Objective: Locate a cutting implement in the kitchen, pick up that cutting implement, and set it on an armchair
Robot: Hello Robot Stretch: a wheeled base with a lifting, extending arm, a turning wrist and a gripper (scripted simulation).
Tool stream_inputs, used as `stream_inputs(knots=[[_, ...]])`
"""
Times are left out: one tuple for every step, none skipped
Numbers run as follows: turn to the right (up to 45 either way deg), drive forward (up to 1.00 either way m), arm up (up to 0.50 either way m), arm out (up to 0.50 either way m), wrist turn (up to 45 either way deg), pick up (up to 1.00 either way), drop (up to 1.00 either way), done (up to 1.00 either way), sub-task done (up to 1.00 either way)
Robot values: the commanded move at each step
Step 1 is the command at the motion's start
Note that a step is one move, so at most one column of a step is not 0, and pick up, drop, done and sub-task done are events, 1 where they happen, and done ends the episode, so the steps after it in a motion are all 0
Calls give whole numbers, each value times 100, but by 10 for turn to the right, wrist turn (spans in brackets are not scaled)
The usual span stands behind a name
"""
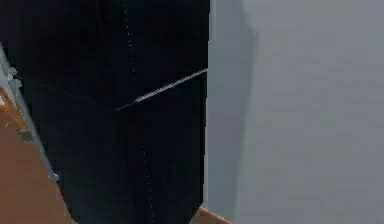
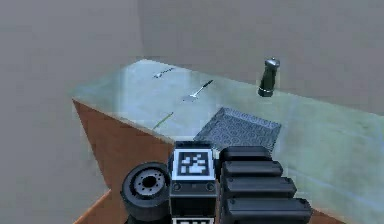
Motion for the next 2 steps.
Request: stream_inputs(knots=[[-450, 0, 0, 0, 0, 0, 0, 0, 0], [-450, 0, 0, 0, 0, 0, 0, 0, 0]])
